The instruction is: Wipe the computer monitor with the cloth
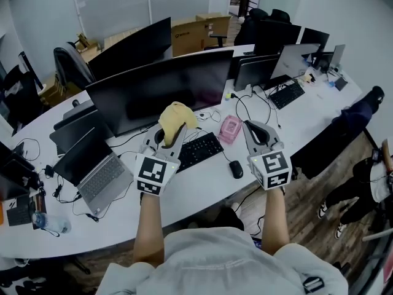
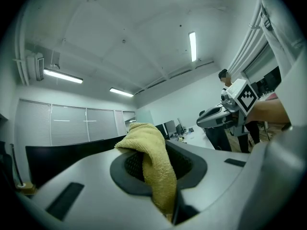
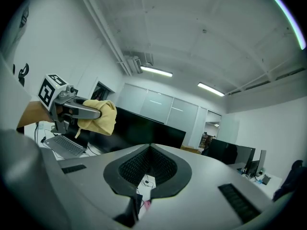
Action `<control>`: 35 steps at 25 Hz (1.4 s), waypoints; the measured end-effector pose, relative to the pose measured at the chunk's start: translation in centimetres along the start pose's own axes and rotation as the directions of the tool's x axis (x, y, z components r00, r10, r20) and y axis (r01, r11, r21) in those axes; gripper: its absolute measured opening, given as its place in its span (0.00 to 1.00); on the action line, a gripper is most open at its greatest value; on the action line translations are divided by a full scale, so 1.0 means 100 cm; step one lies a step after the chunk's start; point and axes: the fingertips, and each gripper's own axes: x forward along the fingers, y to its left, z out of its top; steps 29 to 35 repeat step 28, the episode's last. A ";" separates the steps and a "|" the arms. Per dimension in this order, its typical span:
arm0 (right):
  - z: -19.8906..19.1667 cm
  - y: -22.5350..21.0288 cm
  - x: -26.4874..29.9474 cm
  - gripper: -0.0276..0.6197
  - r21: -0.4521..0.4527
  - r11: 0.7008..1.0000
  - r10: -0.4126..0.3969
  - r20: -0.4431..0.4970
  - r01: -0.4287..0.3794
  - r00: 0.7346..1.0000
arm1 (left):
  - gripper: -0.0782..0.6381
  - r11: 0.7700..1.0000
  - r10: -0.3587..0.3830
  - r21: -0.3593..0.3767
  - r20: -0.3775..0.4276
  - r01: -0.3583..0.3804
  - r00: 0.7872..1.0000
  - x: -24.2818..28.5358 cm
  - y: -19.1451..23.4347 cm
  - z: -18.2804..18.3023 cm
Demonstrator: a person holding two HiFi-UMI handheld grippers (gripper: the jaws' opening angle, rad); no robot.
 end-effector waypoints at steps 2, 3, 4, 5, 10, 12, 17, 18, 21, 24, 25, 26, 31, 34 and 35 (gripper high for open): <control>0.003 0.003 0.000 0.08 0.003 1.000 0.005 0.000 -0.005 1.000 | 0.22 1.000 -0.007 -0.005 0.001 0.007 1.000 0.000 -0.001 -0.001; 0.004 0.005 0.000 0.08 0.006 1.000 0.007 -0.002 -0.007 1.000 | 0.22 1.000 -0.010 -0.009 0.003 0.010 1.000 0.000 -0.001 -0.001; 0.004 0.006 -0.001 0.08 0.008 1.000 0.008 -0.005 -0.008 1.000 | 0.22 1.000 -0.013 -0.013 0.004 0.013 1.000 0.000 -0.002 -0.002; 0.004 0.006 -0.001 0.08 0.008 1.000 0.006 -0.008 -0.006 1.000 | 0.22 1.000 -0.016 -0.016 0.006 0.016 1.000 0.000 -0.002 -0.002; 0.006 0.007 -0.002 0.08 -0.003 1.000 -0.006 -0.014 0.006 1.000 | 0.22 1.000 -0.016 -0.026 0.009 0.016 1.000 -0.001 0.000 -0.004; 0.007 0.007 -0.005 0.08 -0.006 1.000 -0.009 -0.016 0.009 1.000 | 0.22 1.000 -0.017 -0.025 0.011 0.017 1.000 -0.002 -0.001 -0.003; 0.011 0.008 -0.008 0.08 -0.006 1.000 -0.017 -0.014 0.017 1.000 | 0.22 0.999 -0.017 -0.030 0.026 0.018 1.000 -0.005 0.000 0.002; 0.012 0.008 -0.009 0.08 -0.007 1.000 -0.018 -0.013 0.018 1.000 | 0.22 0.999 -0.018 -0.030 0.028 0.019 0.999 -0.006 0.001 0.002; 0.015 0.009 -0.010 0.08 -0.012 1.000 -0.022 -0.009 0.022 1.000 | 0.22 0.999 -0.020 -0.031 0.036 0.021 0.999 -0.007 0.002 0.005; 0.015 0.008 -0.011 0.08 -0.019 0.999 -0.028 -0.013 0.028 1.000 | 0.22 0.999 -0.022 -0.032 0.046 0.023 0.999 -0.006 0.002 0.008; 0.015 0.008 -0.012 0.08 -0.020 0.999 -0.030 -0.015 0.030 0.999 | 0.22 0.999 -0.022 -0.033 0.049 0.024 0.999 -0.006 0.002 0.008; 0.015 0.008 -0.013 0.08 -0.020 0.999 -0.033 -0.016 0.032 0.999 | 0.22 0.999 -0.023 -0.034 0.052 0.024 0.998 -0.007 0.002 0.008; 0.016 0.008 -0.016 0.08 -0.020 0.999 -0.038 -0.016 0.037 0.999 | 0.22 0.999 -0.022 -0.038 0.058 0.024 0.998 -0.008 0.001 0.006; 0.016 0.008 -0.016 0.08 -0.020 0.999 -0.038 -0.016 0.037 0.999 | 0.22 0.999 -0.022 -0.038 0.058 0.024 0.998 -0.008 0.001 0.006; 0.016 0.008 -0.016 0.08 -0.020 0.999 -0.038 -0.016 0.037 0.999 | 0.22 0.999 -0.022 -0.038 0.058 0.024 0.998 -0.008 0.001 0.006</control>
